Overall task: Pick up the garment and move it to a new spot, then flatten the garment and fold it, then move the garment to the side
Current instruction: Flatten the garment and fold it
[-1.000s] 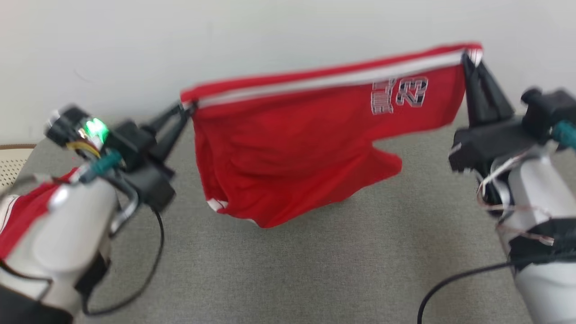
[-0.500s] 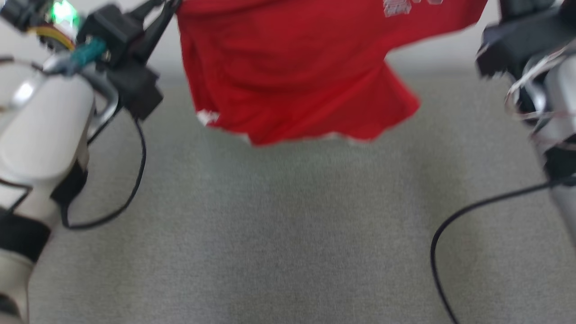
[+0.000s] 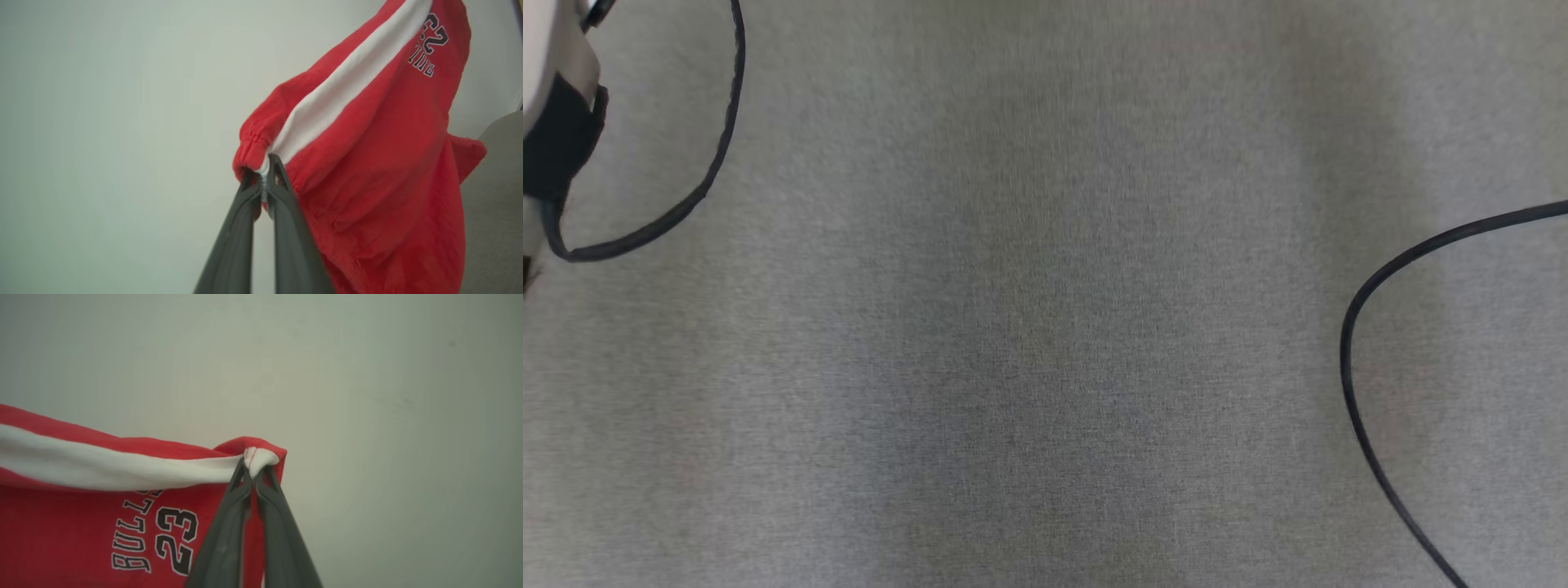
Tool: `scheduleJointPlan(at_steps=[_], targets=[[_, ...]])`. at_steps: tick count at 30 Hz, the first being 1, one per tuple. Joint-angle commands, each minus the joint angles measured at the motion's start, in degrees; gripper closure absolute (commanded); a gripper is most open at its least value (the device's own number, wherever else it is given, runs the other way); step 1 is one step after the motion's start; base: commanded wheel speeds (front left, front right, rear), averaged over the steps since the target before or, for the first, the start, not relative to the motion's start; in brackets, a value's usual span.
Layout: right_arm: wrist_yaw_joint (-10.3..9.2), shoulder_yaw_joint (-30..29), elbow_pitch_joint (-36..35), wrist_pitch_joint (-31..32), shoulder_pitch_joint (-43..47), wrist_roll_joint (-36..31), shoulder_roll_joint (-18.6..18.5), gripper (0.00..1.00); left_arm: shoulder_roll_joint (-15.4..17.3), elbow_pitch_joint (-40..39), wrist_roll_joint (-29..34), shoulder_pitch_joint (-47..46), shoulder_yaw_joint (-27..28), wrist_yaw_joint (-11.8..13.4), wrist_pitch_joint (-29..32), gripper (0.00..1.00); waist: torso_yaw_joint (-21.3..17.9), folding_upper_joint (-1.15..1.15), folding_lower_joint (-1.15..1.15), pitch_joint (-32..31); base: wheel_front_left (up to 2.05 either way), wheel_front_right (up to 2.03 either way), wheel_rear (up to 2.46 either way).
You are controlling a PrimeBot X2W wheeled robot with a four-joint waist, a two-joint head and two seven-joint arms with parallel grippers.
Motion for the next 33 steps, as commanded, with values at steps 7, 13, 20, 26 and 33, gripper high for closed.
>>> scheduleJointPlan(at_steps=[7,13,20,26,33], targets=[[-0.08,1.5,-5.9,0.0,11.4,4.5,-2.1,1.0,-1.5,-4.0,-3.1,9.9,3.5,0.0,-0.1,1.0,-0.5,-0.01,-0.02,7.0,0.0,0.0,0.0],[-0.08,1.5,-10.5,0.0,25.2,10.4,-6.0,1.0,-4.3,-8.2,-6.4,23.8,7.2,-0.4,-0.1,1.0,0.0,-0.01,-0.02,5.8,0.0,0.0,0.0],[-0.08,0.4,-13.8,0.0,42.9,14.5,-7.8,1.0,-8.8,-9.7,-12.9,41.1,8.5,-0.5,-0.1,1.0,1.3,-0.01,-0.02,0.5,0.0,0.0,0.0],[-0.08,2.5,-13.8,0.0,55.1,15.7,-7.5,1.0,-10.5,-7.7,-17.9,54.0,7.6,-0.5,-0.1,1.0,1.8,-0.01,-0.02,-6.1,0.0,0.0,0.0],[-0.09,2.3,-12.5,0.0,63.9,15.7,-6.2,1.0,-11.6,-5.6,-20.5,64.5,10.7,-0.5,-0.1,1.0,1.4,-0.01,-0.02,-12.6,0.0,0.0,0.0]])
